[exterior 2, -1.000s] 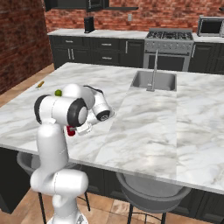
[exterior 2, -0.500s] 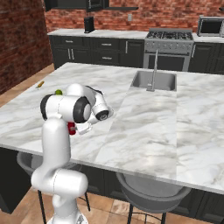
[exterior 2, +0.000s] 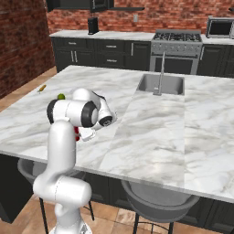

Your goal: Move the ketchup and ketchup from the cabinet to the dining counter.

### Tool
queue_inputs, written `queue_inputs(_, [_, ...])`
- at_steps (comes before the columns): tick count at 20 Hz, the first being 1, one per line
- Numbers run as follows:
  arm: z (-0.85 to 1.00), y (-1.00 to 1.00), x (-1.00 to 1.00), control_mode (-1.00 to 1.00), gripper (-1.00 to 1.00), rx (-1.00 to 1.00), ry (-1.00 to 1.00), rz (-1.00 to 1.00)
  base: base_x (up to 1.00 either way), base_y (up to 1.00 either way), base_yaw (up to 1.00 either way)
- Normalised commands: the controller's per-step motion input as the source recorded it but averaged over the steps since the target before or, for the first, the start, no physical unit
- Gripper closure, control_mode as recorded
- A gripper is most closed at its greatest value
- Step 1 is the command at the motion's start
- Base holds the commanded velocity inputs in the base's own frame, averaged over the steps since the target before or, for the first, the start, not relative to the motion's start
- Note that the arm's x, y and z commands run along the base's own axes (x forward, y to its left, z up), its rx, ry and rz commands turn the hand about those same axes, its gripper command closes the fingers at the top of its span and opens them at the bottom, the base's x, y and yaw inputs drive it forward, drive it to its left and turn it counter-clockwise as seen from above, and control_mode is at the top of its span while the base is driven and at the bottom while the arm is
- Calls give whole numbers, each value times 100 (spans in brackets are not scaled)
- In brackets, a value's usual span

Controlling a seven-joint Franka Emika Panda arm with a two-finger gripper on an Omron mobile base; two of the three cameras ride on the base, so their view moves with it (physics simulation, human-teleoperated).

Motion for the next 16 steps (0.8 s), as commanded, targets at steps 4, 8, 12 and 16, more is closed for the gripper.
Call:
queue_inputs(4, [-21, 0, 17, -100, 100, 0, -3, 0, 0, 0, 0])
queue_inputs(8, [-17, 0, 16, -100, 100, 0, -6, 0, 0, 0, 0])
queue_inputs(12, [-19, 0, 6, -100, 100, 0, -7, 0, 0, 0, 0])
queue_inputs(16, [-20, 0, 1, -100, 100, 0, -5, 0, 0, 0, 0])
